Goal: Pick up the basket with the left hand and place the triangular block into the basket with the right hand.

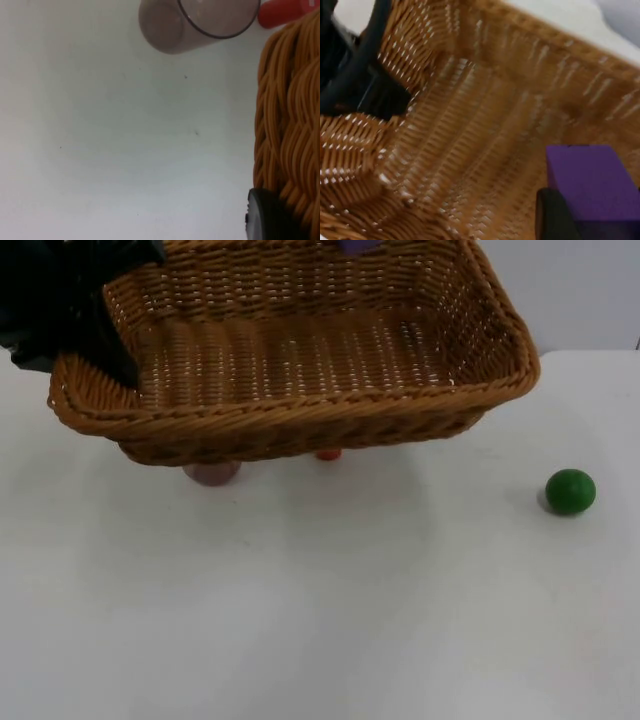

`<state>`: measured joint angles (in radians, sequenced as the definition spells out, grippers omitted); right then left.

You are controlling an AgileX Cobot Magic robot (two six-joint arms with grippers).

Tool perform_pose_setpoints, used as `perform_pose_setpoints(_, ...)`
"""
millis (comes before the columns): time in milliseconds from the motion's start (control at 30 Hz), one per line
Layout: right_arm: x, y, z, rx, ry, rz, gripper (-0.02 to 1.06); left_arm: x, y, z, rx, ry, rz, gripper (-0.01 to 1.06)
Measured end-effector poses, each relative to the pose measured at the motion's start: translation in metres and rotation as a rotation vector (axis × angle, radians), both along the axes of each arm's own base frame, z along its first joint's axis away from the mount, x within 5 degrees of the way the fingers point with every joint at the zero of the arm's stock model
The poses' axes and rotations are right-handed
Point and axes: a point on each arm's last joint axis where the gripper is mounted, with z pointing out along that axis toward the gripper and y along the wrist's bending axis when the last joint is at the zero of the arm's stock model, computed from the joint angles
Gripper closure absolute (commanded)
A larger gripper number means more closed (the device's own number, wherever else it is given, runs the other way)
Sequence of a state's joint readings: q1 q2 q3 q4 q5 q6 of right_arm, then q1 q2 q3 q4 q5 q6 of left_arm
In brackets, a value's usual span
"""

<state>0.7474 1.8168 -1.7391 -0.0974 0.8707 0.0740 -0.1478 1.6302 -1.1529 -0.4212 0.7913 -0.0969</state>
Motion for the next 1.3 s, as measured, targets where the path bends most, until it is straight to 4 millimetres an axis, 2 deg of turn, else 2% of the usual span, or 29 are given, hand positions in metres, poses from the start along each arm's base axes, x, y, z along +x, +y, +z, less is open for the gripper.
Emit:
perform_pose_setpoints(267,0.001,-0.005,-0.049,-0.024,0.003,-0.067,1.04,0.0,0.0,0.0,0.0,0.0,0.0,1.05)
perform_pose_setpoints(500,0.007,-0.005,-0.052,0.005,-0.061,-0.095,1.04,-0.001,0.0,0.0,0.0,0.008,-0.003,1.05)
perform_pose_setpoints(733,0.012,0.0,-0.073,-0.028,-0.022,-0.109,1.04,-0.003,0.0,-0.001,-0.001,0.034,-0.014,1.05)
perform_pose_setpoints(933,0.013,0.0,-0.079,-0.042,-0.01,-0.114,1.04,-0.004,-0.001,-0.001,-0.003,0.042,-0.016,1.05)
perform_pose_setpoints(1067,0.014,0.001,-0.089,-0.074,0.014,-0.117,1.04,-0.005,-0.001,-0.001,-0.008,0.05,-0.018,1.05)
perform_pose_setpoints(1300,0.015,0.001,-0.09,-0.076,0.016,-0.117,1.04,-0.005,-0.001,-0.001,-0.008,0.054,-0.019,1.05)
